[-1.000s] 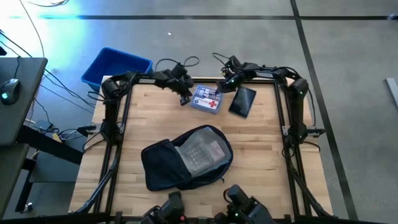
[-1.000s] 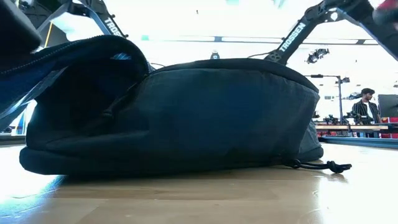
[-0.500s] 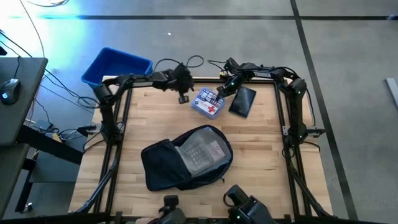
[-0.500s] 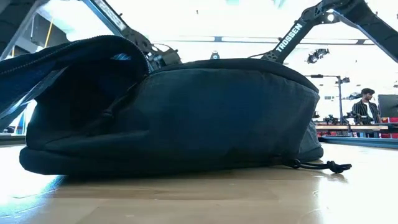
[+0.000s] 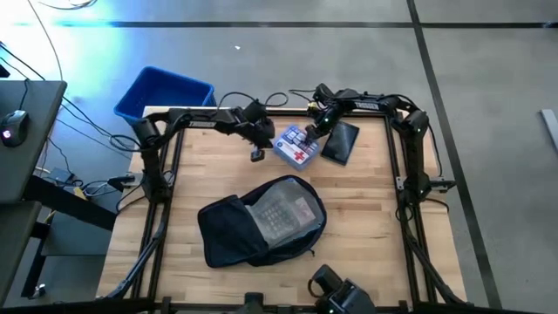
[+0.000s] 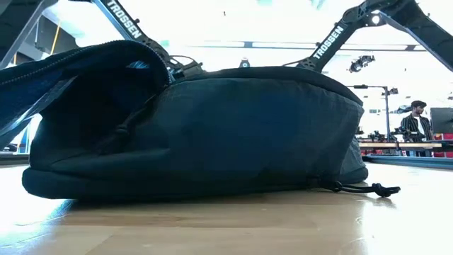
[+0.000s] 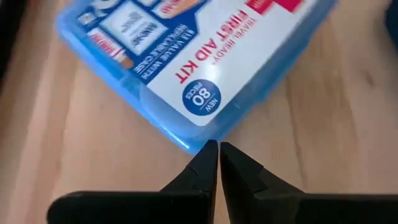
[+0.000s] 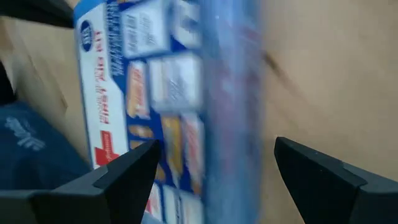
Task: Unpack backpack
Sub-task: Put the blue first aid kit in the black backpack
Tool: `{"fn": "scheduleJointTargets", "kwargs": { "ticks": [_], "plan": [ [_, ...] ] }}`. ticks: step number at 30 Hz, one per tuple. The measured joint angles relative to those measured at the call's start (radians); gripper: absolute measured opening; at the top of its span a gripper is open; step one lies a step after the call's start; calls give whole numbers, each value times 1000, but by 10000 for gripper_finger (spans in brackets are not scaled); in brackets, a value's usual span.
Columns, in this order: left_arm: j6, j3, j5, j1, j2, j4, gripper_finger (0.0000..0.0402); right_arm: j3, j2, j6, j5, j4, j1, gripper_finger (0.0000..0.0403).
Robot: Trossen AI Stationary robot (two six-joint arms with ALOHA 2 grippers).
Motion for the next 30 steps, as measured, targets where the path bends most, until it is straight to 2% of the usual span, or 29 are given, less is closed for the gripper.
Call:
{"fn": "scheduleJointTargets", "kwargs": {
  "ticks": [10, 14, 30],
  "plan": [
    [-84, -4, -13, -48, 95, 127, 0, -1, -2, 23, 6, -8, 67, 307],
    [-93, -4, -70, -58, 97, 125, 0, -1, -3, 26, -10, -1, 62, 307],
    [-137, -4, -84, -57, 98, 144, 0, -9, -81, 35, -61, -13, 42, 307]
  ]
}}
